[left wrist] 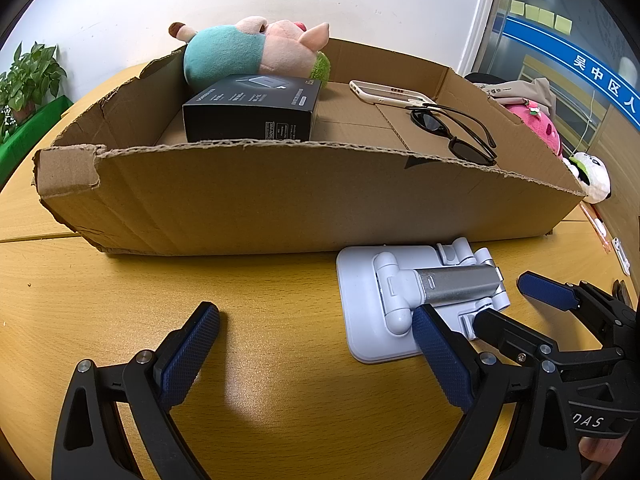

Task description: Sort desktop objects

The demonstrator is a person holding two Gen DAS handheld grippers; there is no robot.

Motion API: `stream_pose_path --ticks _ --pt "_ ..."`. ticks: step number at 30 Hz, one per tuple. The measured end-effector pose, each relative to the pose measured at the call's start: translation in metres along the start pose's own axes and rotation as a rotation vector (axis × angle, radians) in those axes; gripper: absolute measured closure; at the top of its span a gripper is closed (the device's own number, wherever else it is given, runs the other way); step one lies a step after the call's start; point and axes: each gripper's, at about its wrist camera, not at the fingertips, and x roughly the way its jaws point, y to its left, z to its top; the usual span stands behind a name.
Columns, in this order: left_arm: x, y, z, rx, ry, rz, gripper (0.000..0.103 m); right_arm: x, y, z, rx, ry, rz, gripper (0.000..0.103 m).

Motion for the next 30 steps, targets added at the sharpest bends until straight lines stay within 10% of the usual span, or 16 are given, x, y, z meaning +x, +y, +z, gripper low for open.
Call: stream_pose_path --ticks 30 --pt "-0.0009 -0.0008 -0.0002 -0.001 -0.002 0.000 0.007 0.0000 0.0005 -0.0005 0.000 0.000 -0.004 0.023"
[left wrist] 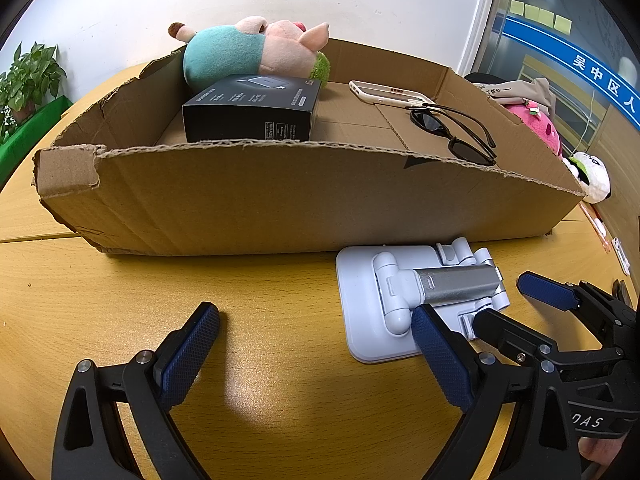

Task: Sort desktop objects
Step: 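Grasp the white phone stand with the left gripper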

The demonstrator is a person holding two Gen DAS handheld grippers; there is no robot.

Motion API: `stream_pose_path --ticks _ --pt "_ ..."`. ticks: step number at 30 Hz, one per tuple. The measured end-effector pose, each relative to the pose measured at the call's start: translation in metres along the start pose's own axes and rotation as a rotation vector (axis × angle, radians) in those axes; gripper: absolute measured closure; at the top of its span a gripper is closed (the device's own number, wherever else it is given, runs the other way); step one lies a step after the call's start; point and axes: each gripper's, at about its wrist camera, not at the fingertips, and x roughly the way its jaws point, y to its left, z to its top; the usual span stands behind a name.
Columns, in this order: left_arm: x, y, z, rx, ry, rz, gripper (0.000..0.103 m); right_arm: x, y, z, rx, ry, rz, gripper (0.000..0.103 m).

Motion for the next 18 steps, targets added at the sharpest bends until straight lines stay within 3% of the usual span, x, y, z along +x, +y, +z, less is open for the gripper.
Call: stream_pose_path --ticks 2,4,5,6,7,10,18 --pt "-0.002 -0.002 0.000 0.011 -0.008 -0.026 0.014 0.000 0.001 0.000 -0.007 -0.001 0.000 0.027" --pt "-0.005 -0.007 -0.001 0.032 -0.016 -0.084 0.036 -0.001 0.007 -0.001 -0.032 -0.010 0.014 0.050" --pt "-0.006 -0.009 -0.003 0.032 -0.019 -0.120 0.052 -0.002 0.010 -0.002 -0.045 -0.017 0.027 0.056" --pt "-0.007 -0.010 -0.004 0.027 -0.021 -0.135 0.061 -0.003 0.013 -0.002 -0.052 -0.021 0.037 0.065" --pt "-0.008 -0.013 -0.004 0.028 -0.025 -0.138 0.064 -0.004 0.015 -0.003 -0.057 -0.025 0.044 0.075" --pt "-0.010 -0.018 -0.006 0.032 -0.032 -0.119 0.065 -0.006 0.024 -0.004 -0.082 -0.034 0.017 0.075" --pt "-0.013 -0.022 -0.011 0.016 -0.020 -0.149 0.068 -0.013 0.012 -0.011 -0.030 -0.036 0.064 0.076"
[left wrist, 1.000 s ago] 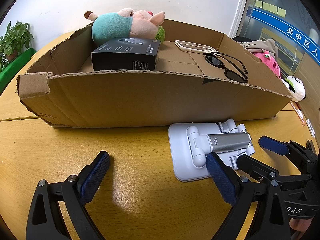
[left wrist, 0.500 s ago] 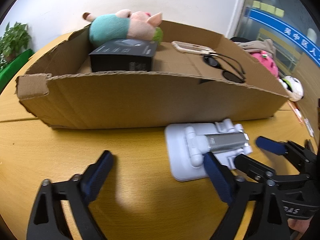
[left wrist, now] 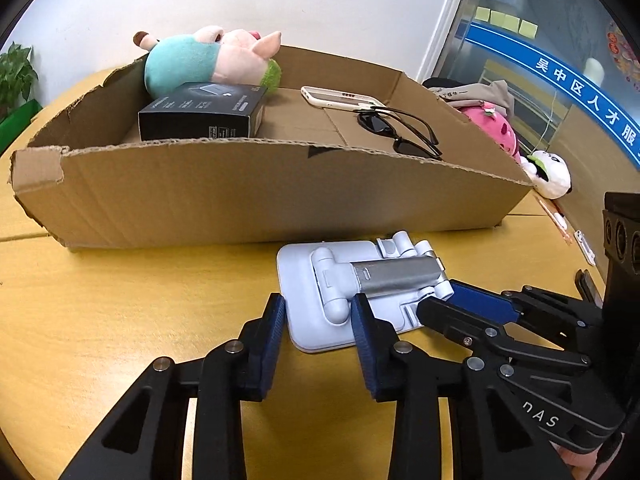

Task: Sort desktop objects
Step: 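Grasp the white phone stand with the left gripper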

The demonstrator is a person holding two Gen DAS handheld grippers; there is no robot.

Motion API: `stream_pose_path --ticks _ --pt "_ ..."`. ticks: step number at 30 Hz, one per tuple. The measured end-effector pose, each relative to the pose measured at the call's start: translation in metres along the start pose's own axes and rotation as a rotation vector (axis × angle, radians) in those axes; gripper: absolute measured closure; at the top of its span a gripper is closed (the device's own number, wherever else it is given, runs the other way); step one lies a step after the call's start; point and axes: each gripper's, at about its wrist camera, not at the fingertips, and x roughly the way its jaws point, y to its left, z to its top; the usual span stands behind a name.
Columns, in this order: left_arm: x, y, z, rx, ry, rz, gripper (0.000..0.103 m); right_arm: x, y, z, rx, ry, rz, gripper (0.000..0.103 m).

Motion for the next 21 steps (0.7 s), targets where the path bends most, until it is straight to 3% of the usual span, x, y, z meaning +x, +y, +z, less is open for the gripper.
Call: stream_pose_path --ticks 9,21 --pt "-0.023 -0.016 0.001 -0.001 -0.026 -0.005 0.068 -0.023 -0.004 -0.003 0.023 -0.044 0.023 0.076" --pt "-0.091 -0.041 0.044 0.046 -0.199 0.003 0.068 -0.091 0.005 0.036 -0.003 -0.232 0.037 0.077"
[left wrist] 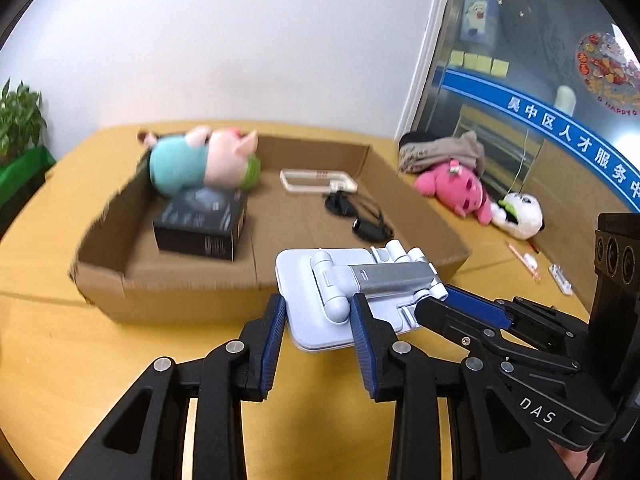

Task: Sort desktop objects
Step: 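Grasp the white phone stand with the left gripper, then carry the phone stand into the box and open the left gripper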

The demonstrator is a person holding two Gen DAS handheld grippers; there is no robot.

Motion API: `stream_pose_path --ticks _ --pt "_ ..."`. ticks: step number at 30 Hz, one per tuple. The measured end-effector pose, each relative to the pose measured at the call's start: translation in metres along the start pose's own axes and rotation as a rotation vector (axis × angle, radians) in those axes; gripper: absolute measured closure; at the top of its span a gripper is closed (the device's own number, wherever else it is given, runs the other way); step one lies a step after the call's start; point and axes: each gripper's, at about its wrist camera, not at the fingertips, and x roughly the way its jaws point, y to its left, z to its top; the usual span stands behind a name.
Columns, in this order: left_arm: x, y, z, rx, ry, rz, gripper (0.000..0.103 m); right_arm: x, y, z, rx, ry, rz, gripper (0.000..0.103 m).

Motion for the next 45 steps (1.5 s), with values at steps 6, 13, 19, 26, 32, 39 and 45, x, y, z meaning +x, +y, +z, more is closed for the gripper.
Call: stream_pose_path --ticks 6,13,19,26,32,39,45 --pt "0.009 0.001 0.035 0.014 -0.046 0.010 0.068 0.005 -0.006 0.034 -0.017 -0.040 0.003 0.077" --pt "0.063 0.012 0.074 0.022 0.007 0.007 0.068 0.049 -0.029 0.066 -0.006 -0.027 -0.011 0.077" --pt "0.122 0.031 0.084 -0.041 0.126 0.014 0.069 0.106 -0.053 0.072 0.043 0.065 -0.006 0.077" --pt "0.163 0.045 0.073 -0.094 0.251 0.022 0.069 0.144 -0.061 0.062 0.053 0.164 -0.023 0.077" --pt "0.174 0.049 0.066 -0.104 0.278 0.031 0.069 0.158 -0.064 0.052 0.070 0.213 -0.031 0.077" --pt "0.172 0.049 0.065 -0.107 0.273 0.028 0.045 0.153 -0.060 0.052 0.053 0.201 -0.044 0.067" --pt "0.131 0.047 0.059 -0.045 0.161 0.073 0.017 0.122 -0.060 0.048 0.069 0.154 -0.074 0.033"
